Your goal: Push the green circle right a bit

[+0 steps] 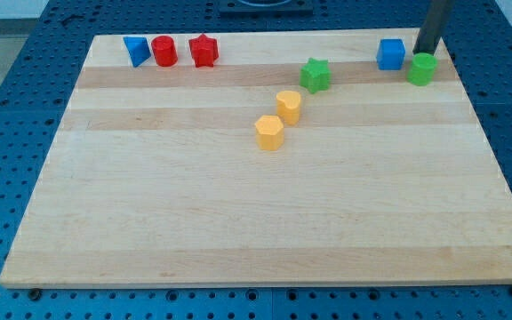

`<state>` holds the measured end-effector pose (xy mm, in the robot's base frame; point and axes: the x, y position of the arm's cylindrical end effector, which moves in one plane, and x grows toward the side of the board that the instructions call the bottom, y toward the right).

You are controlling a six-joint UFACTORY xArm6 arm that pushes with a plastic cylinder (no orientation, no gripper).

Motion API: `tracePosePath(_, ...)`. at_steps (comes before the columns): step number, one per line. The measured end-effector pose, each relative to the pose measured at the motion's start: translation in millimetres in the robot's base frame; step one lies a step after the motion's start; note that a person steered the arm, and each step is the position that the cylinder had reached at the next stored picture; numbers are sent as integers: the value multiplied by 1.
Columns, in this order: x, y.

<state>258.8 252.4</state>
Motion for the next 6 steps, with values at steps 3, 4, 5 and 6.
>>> tracePosePath(3, 42, -134)
tracePosePath(4, 51, -34)
tracePosePath(5, 26, 11)
tracePosePath(6, -24, 6)
